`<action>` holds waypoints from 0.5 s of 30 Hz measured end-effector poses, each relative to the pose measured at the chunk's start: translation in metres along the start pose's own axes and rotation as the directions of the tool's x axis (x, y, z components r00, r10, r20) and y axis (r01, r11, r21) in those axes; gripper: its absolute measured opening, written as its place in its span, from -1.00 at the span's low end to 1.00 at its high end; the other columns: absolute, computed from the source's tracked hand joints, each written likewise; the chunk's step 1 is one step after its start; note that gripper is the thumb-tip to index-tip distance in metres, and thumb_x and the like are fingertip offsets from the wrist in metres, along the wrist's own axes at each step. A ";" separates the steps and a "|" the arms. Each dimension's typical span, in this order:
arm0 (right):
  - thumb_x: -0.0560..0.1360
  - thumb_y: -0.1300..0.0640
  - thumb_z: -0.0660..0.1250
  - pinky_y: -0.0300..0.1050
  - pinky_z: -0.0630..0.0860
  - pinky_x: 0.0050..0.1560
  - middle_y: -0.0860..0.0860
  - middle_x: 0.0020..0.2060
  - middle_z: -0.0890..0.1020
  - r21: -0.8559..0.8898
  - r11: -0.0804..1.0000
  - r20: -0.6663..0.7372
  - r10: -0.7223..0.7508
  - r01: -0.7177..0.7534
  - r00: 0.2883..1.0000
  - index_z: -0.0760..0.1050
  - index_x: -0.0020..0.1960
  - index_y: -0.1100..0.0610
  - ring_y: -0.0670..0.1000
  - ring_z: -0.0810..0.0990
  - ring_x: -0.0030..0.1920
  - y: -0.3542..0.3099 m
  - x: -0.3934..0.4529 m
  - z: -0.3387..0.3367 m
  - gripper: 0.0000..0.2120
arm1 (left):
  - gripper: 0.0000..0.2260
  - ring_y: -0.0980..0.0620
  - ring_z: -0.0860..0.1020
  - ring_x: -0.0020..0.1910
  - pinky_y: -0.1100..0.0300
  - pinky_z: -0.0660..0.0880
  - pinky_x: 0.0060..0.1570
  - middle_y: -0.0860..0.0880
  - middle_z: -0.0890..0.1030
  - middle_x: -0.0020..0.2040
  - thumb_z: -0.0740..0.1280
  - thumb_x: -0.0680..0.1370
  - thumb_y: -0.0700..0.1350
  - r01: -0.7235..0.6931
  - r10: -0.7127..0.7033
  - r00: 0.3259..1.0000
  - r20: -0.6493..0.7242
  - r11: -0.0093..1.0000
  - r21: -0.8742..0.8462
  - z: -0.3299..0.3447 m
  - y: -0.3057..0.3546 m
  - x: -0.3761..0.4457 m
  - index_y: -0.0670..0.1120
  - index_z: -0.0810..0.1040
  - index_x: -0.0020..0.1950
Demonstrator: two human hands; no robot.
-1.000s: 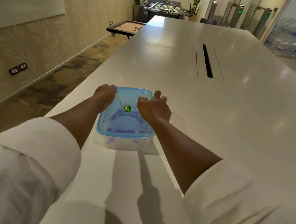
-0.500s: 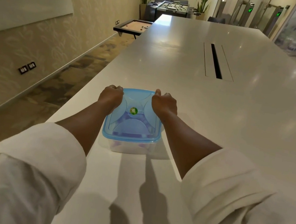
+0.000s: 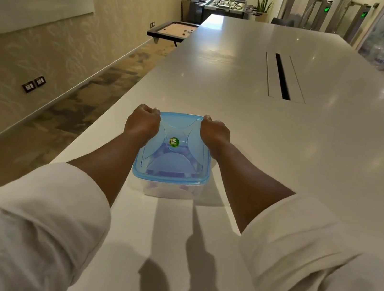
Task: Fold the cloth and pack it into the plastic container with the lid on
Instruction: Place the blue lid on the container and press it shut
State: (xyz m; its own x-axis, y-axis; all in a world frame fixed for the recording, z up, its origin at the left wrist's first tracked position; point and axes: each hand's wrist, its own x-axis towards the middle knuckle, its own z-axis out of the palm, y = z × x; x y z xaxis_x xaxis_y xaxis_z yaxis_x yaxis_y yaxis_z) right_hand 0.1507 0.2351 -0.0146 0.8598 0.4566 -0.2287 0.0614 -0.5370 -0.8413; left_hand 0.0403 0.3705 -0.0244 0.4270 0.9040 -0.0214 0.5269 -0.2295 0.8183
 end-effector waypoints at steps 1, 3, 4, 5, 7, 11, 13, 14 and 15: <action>0.61 -0.08 -0.01 -0.06 0.37 0.15 0.23 0.29 0.52 0.004 1.000 0.000 0.007 -0.007 1.000 0.43 0.32 0.28 0.19 0.51 0.25 0.000 -0.001 0.000 -0.47 | -0.64 -0.14 0.54 0.14 0.11 0.37 0.05 -0.13 0.61 0.17 0.19 0.61 0.09 -0.005 0.005 1.000 -0.016 1.000 0.005 0.000 0.000 -0.001 -0.14 0.52 0.23; 0.61 -0.09 -0.02 -0.04 0.39 0.20 0.23 0.29 0.53 0.019 1.000 -0.004 0.017 -0.017 1.000 0.43 0.32 0.28 0.19 0.51 0.25 0.001 -0.002 0.001 -0.46 | -0.65 -0.11 0.53 0.07 0.12 0.37 0.01 -0.12 0.61 0.15 0.20 0.60 0.10 -0.019 0.020 0.999 -0.027 1.000 0.021 0.000 0.001 -0.002 -0.13 0.52 0.20; 0.61 -0.10 -0.02 -0.02 0.41 0.23 0.22 0.28 0.53 0.031 0.999 -0.011 0.019 -0.018 1.000 0.44 0.31 0.28 0.19 0.52 0.24 0.002 -0.002 0.001 -0.46 | -0.65 -0.09 0.51 0.02 0.12 0.36 0.00 -0.12 0.62 0.13 0.20 0.60 0.10 -0.028 0.028 0.999 -0.026 0.999 0.032 0.000 0.001 -0.002 -0.14 0.53 0.19; 0.60 -0.10 -0.02 -0.01 0.42 0.25 0.22 0.27 0.54 0.046 0.999 -0.016 0.023 -0.023 1.000 0.45 0.31 0.28 0.19 0.52 0.24 0.002 -0.004 0.000 -0.45 | -0.65 -0.08 0.50 -0.01 0.13 0.36 -0.01 -0.12 0.62 0.12 0.20 0.60 0.11 -0.036 0.037 0.999 -0.022 0.998 0.041 -0.001 0.002 -0.002 -0.14 0.53 0.17; 0.60 -0.10 -0.01 0.01 0.44 0.27 0.22 0.27 0.54 0.066 0.997 -0.027 0.032 -0.030 0.999 0.45 0.30 0.28 0.19 0.53 0.23 0.004 -0.007 0.000 -0.45 | -0.64 -0.09 0.51 0.00 0.12 0.38 -0.01 -0.12 0.62 0.10 0.20 0.60 0.12 -0.051 0.052 0.999 -0.013 0.997 0.055 -0.001 0.002 -0.003 -0.13 0.54 0.16; 0.59 -0.11 -0.01 0.03 0.42 0.30 0.22 0.29 0.53 0.086 0.995 -0.053 0.051 -0.047 0.997 0.44 0.33 0.27 0.20 0.51 0.26 0.006 -0.012 -0.002 -0.44 | -0.63 -0.13 0.56 0.10 0.12 0.38 -0.01 -0.12 0.64 0.11 0.20 0.60 0.13 -0.092 0.092 0.996 -0.001 0.991 0.096 -0.001 0.005 -0.006 -0.13 0.55 0.17; 0.59 -0.11 -0.01 0.02 0.42 0.31 0.21 0.30 0.52 0.091 0.994 -0.070 0.062 -0.055 0.996 0.43 0.34 0.27 0.20 0.51 0.27 0.009 -0.015 -0.003 -0.44 | -0.63 -0.13 0.56 0.12 0.12 0.37 0.00 -0.11 0.64 0.14 0.19 0.61 0.13 -0.114 0.115 0.993 -0.001 0.985 0.131 -0.001 0.008 -0.009 -0.12 0.55 0.19; 0.59 -0.11 -0.01 0.01 0.42 0.30 0.21 0.30 0.52 0.097 0.994 -0.080 0.064 -0.056 0.995 0.42 0.34 0.27 0.20 0.51 0.27 0.010 -0.015 -0.003 -0.44 | -0.63 -0.13 0.56 0.13 0.12 0.36 0.00 -0.11 0.64 0.15 0.19 0.61 0.13 -0.125 0.127 0.992 -0.003 0.982 0.145 -0.001 0.009 -0.009 -0.11 0.55 0.19; 0.60 -0.11 -0.01 0.00 0.41 0.28 0.20 0.30 0.52 0.100 0.993 -0.085 0.069 -0.061 0.994 0.42 0.34 0.26 0.20 0.51 0.27 0.010 -0.017 -0.003 -0.45 | -0.63 -0.13 0.56 0.13 0.12 0.36 0.00 -0.11 0.64 0.15 0.18 0.61 0.13 -0.134 0.136 0.991 -0.001 0.978 0.158 -0.001 0.010 -0.010 -0.11 0.56 0.18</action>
State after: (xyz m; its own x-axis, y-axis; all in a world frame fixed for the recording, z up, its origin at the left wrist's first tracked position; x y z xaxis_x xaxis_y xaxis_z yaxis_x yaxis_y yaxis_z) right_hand 0.1382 0.2194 -0.0180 0.9021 0.3562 -0.2438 -0.0419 -0.4898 -0.8708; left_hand 0.0408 0.3595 -0.0155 0.4938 0.8648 0.0912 0.5742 -0.4031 0.7127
